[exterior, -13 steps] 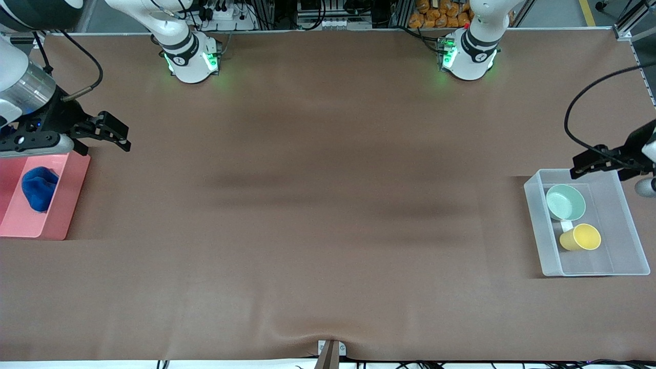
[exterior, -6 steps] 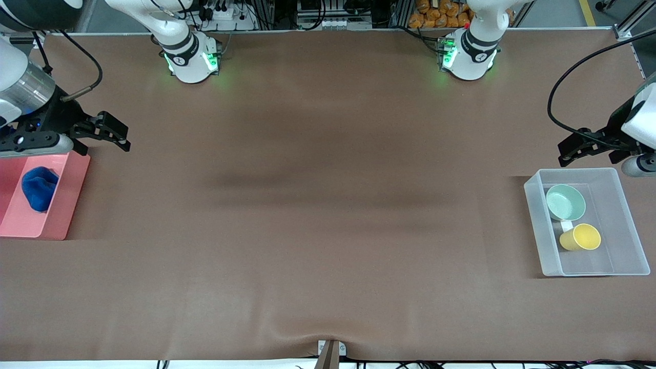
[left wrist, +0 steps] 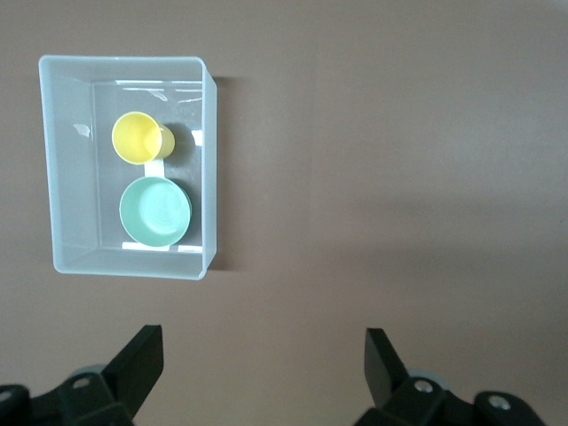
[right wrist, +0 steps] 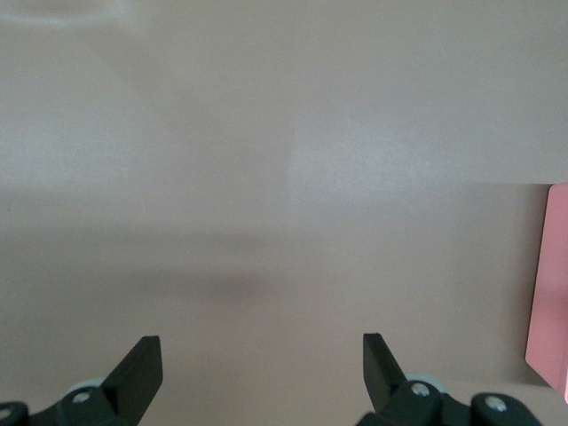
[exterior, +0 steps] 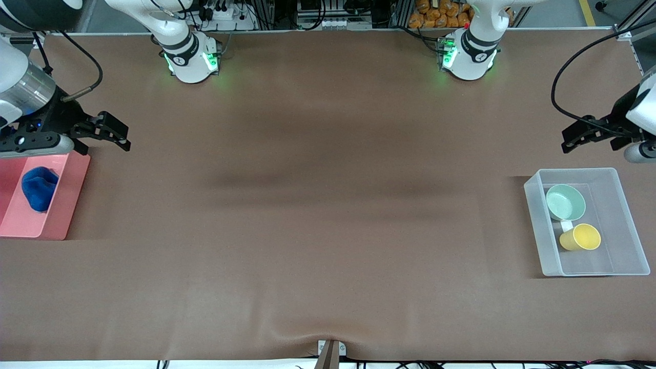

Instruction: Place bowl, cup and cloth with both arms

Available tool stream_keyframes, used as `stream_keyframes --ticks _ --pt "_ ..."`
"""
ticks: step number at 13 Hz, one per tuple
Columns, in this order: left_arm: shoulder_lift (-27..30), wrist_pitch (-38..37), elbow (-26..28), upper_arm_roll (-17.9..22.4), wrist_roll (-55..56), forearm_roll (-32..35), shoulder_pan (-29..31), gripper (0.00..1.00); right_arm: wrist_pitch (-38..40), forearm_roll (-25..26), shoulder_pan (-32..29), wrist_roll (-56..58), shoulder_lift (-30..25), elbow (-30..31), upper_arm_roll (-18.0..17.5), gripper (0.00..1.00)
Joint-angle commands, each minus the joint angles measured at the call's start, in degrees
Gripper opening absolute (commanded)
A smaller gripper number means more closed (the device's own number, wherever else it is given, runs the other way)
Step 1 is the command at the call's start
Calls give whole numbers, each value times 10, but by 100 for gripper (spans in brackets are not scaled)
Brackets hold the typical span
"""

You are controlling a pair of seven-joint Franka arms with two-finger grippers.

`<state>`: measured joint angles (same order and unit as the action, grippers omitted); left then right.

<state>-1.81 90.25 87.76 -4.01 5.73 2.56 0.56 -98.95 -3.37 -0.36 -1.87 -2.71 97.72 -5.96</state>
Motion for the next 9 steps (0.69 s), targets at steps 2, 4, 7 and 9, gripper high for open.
stream_keyframes --ticks 2,4,7,9 --pt "37 4 27 10 -4 -4 -18 100 9 0 -1 -5 9 -13 0 100" --pt "37 -2 25 10 -4 -10 -15 100 9 0 0 -5 9 -13 0 100" --pt "37 -35 8 11 4 -12 -14 100 9 0 -2 -5 10 -13 0 100" --pt "37 -40 7 10 5 -13 -13 100 9 0 -1 -5 10 -13 0 100"
